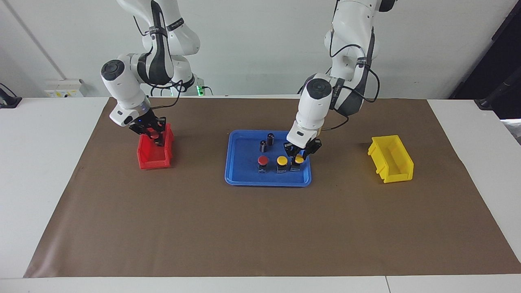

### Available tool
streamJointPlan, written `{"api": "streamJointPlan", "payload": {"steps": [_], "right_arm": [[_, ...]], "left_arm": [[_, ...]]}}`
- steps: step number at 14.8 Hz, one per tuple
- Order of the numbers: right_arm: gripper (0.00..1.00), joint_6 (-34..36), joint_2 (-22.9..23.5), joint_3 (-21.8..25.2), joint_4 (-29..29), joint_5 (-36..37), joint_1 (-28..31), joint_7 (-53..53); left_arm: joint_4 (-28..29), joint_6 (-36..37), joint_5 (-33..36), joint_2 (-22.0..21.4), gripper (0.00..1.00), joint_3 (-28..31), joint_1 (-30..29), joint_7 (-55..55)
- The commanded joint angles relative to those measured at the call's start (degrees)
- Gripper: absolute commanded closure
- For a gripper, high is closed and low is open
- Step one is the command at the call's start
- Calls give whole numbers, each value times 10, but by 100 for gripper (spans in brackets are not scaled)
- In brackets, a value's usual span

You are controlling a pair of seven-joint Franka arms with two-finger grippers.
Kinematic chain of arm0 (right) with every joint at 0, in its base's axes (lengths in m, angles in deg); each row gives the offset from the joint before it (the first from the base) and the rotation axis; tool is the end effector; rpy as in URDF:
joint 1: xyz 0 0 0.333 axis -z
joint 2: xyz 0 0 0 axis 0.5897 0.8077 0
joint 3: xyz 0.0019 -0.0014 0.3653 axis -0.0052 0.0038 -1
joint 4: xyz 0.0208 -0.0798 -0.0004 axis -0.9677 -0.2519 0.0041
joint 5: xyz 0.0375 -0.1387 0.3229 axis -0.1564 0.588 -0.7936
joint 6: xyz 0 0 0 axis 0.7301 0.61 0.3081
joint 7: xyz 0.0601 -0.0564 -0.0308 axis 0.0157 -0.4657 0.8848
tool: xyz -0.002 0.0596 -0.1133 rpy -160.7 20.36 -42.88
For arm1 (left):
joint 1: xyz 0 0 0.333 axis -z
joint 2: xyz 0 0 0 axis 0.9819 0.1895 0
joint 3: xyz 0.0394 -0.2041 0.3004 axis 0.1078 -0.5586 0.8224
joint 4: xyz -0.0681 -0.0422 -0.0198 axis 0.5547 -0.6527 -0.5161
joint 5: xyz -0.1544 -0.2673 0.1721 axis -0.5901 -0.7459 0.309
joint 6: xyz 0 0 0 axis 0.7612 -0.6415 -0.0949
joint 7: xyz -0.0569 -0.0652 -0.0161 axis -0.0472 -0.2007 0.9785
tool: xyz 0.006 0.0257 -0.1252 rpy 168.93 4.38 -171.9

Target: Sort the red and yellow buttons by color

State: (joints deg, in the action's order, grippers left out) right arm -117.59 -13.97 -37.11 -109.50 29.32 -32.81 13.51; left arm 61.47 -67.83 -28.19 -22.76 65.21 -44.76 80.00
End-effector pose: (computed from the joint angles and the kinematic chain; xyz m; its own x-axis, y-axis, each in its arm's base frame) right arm 0.3797 -0.0356 0.3995 0.9900 0.1300 -0.0545 0.1278 -0.9909 -0.0419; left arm 0.4773 -0.3255 0.4152 0.9946 0.0980 0.0335 0.0964 -0.9943 0.0458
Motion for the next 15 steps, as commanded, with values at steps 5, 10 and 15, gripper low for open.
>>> {"api": "streamJointPlan", "payload": {"steps": [5,10,15], "right_arm": [[74,-32,-5,-1,-16,-10,3,13],[64,-38,-9,-1,-28,-10,2,11],[45,-36,-5,-1,-19,-9,2,11]], "left_arm": [[-130,214,-4,-39,94,18,-24,12],[-113,296,-1,-103,94,18,-212,-214],[-92,280,50,-104,94,18,-319,-340]]}}
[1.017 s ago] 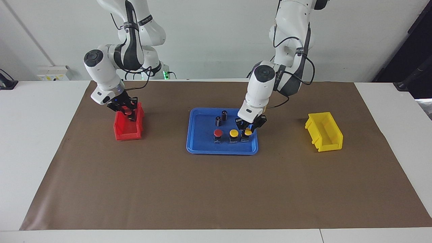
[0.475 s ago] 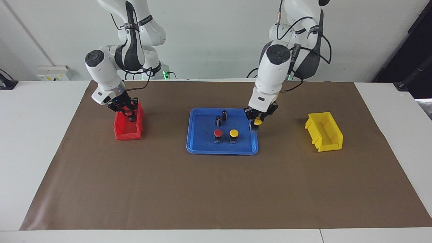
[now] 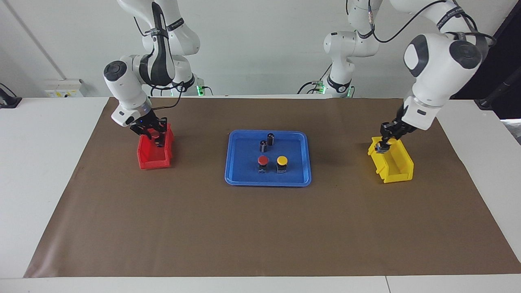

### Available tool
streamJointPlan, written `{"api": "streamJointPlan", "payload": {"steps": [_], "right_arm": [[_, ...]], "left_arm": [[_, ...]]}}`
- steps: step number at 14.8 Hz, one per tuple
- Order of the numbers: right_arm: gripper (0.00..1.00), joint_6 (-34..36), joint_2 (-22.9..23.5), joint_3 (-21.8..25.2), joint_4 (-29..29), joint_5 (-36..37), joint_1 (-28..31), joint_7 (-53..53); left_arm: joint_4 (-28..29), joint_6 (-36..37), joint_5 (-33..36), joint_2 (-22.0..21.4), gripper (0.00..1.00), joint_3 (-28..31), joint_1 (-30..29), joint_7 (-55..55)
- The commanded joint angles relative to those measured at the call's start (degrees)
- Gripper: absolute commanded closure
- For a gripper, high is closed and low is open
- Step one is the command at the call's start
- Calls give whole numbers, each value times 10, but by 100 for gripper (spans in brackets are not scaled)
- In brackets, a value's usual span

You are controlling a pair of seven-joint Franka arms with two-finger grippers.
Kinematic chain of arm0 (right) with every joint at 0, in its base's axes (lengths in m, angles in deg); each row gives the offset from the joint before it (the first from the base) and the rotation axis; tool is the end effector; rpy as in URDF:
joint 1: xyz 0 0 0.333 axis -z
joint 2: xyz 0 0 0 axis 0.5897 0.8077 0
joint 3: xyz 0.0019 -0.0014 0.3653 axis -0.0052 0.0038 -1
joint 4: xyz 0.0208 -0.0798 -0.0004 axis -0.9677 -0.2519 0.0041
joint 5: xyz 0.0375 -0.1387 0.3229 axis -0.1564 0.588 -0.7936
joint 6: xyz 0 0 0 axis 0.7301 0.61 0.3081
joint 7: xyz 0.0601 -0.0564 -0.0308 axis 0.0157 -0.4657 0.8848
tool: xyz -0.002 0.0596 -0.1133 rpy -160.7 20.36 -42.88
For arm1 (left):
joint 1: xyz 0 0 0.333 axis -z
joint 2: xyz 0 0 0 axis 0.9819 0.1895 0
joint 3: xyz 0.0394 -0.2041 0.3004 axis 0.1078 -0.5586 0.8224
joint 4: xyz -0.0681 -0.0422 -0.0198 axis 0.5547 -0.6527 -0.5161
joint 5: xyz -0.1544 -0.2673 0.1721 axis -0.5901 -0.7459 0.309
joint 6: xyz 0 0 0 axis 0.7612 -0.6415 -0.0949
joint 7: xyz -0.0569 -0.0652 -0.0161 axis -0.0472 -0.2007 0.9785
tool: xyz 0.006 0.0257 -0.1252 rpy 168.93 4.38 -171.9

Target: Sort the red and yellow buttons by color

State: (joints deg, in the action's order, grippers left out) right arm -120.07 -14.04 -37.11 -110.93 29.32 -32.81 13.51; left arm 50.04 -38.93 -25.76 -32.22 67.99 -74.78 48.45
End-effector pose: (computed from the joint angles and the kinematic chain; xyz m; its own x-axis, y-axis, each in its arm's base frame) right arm 0.3776 -0.0355 0.3939 0.9910 0.1289 -0.0357 0.1276 -0.9911 -0.0369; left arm 0.5282 -0.0108 0.5496 0.9913 0.1038 -0.0806 0.1011 -0.9942 -0.0364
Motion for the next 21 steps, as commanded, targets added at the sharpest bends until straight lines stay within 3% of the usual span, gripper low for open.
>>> {"api": "streamJointPlan", "payload": {"steps": [1,9,11,14,17,21], "right_arm": [[44,-6,-3,-1,1,-8,1,11],[42,118,20,-9,144,-7,-13,-4],[37,160,30,-13,194,-7,-44,-44],[26,218,85,-13,313,-7,-113,-156],[25,249,147,-14,428,-8,-188,-270],[25,241,267,-14,580,-4,-280,-415]], "left_arm": [[33,-17,29,-10,95,-10,-30,-27],[164,-129,30,-25,96,-9,-53,-29],[184,-139,30,-25,96,-9,-54,-28],[211,-150,31,-30,96,-10,-57,-25],[245,-186,31,-38,96,-10,-56,-23],[269,-218,31,-35,94,-11,-54,-21]]}}
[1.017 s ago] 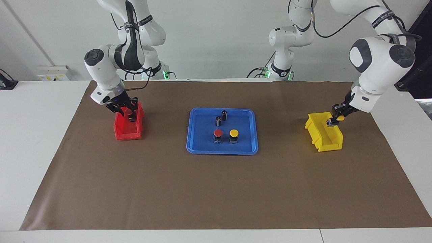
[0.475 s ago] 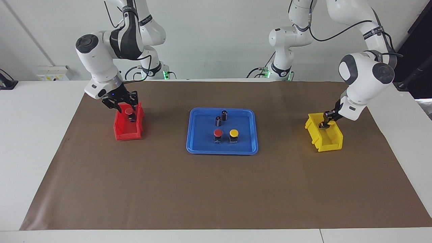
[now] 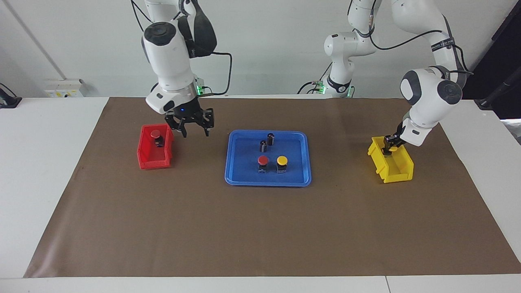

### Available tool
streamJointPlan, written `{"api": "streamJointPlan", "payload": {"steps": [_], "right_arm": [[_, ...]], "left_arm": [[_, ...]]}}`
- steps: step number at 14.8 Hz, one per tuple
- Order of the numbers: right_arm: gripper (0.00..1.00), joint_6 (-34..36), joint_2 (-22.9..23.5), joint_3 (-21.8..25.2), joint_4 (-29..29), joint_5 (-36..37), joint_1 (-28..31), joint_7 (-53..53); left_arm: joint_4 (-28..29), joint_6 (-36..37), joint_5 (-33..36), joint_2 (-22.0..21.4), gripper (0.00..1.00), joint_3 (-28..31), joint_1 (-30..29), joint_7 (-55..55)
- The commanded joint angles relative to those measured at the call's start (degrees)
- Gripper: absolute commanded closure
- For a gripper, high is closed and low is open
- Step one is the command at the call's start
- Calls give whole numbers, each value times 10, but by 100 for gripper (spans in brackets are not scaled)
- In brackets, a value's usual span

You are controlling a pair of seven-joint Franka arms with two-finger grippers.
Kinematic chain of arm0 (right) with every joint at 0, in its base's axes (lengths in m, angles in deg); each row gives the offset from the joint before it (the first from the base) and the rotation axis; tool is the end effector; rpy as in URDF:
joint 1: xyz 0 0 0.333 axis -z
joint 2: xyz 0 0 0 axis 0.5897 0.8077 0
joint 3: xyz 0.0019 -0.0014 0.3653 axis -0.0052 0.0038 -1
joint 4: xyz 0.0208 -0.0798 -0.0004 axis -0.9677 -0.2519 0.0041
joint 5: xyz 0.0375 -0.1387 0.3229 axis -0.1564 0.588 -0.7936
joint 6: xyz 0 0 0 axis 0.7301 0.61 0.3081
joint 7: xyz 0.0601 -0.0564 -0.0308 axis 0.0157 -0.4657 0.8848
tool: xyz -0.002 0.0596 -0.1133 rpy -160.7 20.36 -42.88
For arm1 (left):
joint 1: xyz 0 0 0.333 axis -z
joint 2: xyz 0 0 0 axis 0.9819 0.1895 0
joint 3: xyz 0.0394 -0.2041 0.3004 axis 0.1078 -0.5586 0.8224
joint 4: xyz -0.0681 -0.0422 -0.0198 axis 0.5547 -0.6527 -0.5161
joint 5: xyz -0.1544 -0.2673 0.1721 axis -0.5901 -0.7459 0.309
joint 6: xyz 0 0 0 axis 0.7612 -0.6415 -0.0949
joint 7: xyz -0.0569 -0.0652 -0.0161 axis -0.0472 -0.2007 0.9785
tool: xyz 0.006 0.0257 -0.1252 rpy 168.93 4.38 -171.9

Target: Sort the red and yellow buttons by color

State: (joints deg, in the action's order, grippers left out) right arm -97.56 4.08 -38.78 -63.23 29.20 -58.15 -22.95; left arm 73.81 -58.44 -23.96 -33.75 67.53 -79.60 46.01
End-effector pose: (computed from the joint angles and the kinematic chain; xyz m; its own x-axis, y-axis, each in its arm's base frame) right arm 0.5217 0.2087 0.5617 0.9975 -0.0297 0.0638 -0.0262 -0.9981 -0.0551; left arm 0.4813 0.0285 0.4156 0.9853 0.1134 -0.1281 0.1069 -0.9927 -0.0566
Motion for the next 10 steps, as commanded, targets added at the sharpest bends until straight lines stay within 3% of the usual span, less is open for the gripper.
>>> {"api": "streamJointPlan", "payload": {"steps": [1,3,7,9,10], "right_arm": [[25,14,107,4,124,2,-42,-73],[24,-16,132,3,124,9,-70,-93],[23,-65,185,3,119,38,-114,-144],[23,-69,198,3,114,44,-122,-146],[23,-78,199,3,104,44,-123,-147]], "left_arm": [[31,-22,13,-20,79,-7,-5,1],[29,-14,13,-20,51,-5,-3,-2],[12,17,13,-20,29,-5,0,-2],[-14,45,13,-19,23,-5,0,-2],[-28,59,13,-24,10,-7,0,-2]]}}
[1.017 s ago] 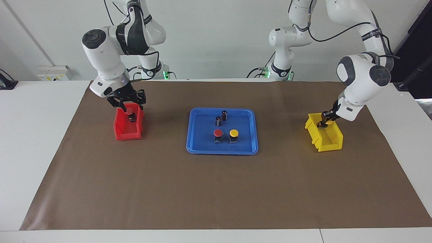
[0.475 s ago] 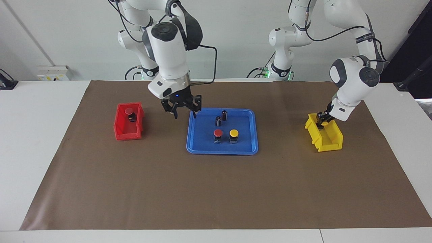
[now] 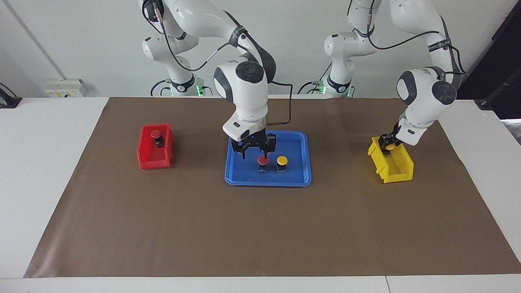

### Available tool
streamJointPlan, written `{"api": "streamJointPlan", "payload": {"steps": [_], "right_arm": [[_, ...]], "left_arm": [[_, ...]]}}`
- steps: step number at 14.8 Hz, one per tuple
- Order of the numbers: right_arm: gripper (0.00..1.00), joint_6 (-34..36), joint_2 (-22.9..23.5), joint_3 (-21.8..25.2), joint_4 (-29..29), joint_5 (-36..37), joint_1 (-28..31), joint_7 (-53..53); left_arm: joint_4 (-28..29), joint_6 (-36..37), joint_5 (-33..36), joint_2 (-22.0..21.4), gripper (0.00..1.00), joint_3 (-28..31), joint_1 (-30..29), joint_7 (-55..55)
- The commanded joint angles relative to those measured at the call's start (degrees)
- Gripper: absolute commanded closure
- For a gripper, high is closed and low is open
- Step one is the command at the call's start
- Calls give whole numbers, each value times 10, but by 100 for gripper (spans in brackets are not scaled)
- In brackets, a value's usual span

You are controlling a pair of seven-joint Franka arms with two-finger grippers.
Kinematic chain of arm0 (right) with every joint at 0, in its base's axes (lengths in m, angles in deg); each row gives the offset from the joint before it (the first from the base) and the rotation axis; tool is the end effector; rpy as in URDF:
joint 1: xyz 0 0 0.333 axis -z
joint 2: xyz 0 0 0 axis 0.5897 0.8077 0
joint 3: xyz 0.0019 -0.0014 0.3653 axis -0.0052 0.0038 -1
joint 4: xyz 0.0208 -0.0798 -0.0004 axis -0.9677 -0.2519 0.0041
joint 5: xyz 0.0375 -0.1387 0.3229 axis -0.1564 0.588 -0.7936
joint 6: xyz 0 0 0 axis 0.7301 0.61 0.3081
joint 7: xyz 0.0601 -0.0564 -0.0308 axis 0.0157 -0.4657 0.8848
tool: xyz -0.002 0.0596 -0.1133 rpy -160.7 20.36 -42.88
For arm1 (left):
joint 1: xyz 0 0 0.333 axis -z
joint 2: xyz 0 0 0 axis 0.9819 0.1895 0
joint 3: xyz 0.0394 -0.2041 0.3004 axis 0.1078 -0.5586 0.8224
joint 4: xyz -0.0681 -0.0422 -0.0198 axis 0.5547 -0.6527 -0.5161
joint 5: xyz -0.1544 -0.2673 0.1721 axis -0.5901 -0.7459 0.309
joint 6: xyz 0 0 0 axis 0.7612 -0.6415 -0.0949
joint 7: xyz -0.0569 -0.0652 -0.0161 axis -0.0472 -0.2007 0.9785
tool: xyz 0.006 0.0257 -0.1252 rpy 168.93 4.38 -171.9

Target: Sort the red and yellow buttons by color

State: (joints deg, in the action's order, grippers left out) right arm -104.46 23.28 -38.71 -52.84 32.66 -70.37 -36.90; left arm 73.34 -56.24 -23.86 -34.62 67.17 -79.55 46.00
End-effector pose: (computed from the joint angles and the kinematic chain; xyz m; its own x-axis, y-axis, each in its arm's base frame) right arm 0.5533 0.3669 0.4483 0.9977 -0.0365 0.0576 -0.0365 -0.9993 -0.0008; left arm 0.4771 0.0253 0.4235 0.9840 0.1070 -0.1427 0.0994 -0.9933 -0.0594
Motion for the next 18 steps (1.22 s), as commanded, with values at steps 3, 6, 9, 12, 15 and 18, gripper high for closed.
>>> {"api": "streamJointPlan", "payload": {"steps": [3,6,9,12,15,18], "right_arm": [[24,-44,6,2,-29,10,-11,-14],[25,-72,1,2,-59,10,-12,-14],[28,-82,-6,2,-78,10,-13,-14],[31,-83,-7,2,-81,10,-16,-12],[32,-83,-8,1,-88,10,-22,-12],[33,-89,-13,1,-102,10,-23,-12]], "left_arm": [[-79,89,12,-30,0,-5,-1,-1],[-136,137,11,-44,0,-10,0,-2],[-208,232,11,-44,0,-22,28,-20],[-272,276,8,-37,0,-22,55,-49],[-336,295,2,-18,0,-22,61,-96],[-345,288,-5,-15,0,-22,57,-106]]}}
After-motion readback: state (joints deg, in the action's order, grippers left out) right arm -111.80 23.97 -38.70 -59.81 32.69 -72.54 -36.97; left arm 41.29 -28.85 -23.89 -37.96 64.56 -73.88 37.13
